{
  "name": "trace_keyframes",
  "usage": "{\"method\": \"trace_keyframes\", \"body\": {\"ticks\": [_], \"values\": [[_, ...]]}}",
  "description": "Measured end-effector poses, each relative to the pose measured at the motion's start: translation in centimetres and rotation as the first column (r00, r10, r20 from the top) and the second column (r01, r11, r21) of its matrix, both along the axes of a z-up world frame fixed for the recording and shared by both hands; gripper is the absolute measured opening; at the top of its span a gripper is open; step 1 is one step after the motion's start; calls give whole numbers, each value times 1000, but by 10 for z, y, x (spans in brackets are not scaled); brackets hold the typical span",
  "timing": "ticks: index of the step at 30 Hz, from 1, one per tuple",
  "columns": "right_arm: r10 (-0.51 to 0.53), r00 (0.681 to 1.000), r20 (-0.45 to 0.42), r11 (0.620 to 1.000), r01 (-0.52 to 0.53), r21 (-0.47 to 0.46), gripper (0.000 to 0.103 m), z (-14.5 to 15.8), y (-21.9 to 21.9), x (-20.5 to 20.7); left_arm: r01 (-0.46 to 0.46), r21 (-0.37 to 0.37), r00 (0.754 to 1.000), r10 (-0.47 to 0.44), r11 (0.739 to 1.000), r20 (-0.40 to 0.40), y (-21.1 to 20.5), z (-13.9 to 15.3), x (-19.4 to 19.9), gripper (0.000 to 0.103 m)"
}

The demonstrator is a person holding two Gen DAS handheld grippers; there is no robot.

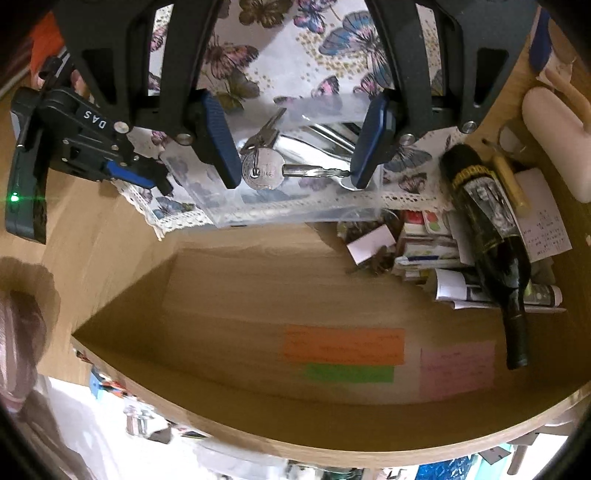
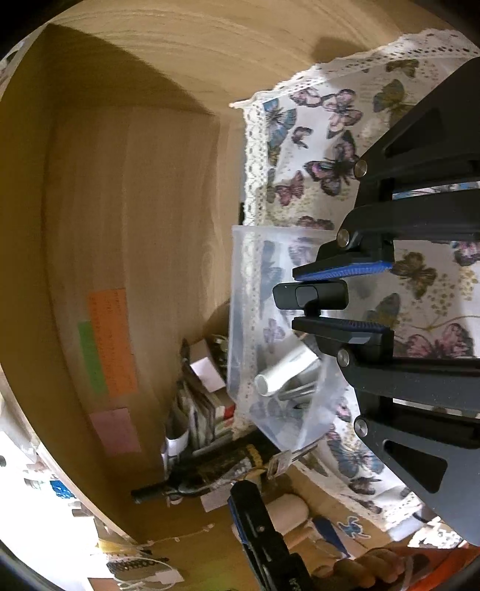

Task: Organize rigid objects
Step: 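Lift the keys with the left tool into the box while the right tool drops the flash drive in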

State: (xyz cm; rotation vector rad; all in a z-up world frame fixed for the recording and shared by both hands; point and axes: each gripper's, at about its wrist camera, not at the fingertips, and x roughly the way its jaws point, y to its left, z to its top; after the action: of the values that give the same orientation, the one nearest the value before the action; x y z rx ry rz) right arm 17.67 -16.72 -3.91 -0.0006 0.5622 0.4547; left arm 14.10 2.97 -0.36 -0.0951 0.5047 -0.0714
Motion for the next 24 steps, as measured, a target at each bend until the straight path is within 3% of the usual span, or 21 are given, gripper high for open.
{"method": "trace_keyframes", "body": {"ticks": [4,8,24], "values": [[-2,1000,14,1000,2,-6,18,2,4,12,-23,-4,1000,23,1000,-7,8,-2,15,61],[-6,1000,-28,1000,6,-20,18,-10,12,30,-37,-23,999,36,999,-34,15,-11,33,61],[2,990,-141,995,-17,-99,18,-46,32,58,-29,-60,962,12,998,-273,21,-82,85,61]]}}
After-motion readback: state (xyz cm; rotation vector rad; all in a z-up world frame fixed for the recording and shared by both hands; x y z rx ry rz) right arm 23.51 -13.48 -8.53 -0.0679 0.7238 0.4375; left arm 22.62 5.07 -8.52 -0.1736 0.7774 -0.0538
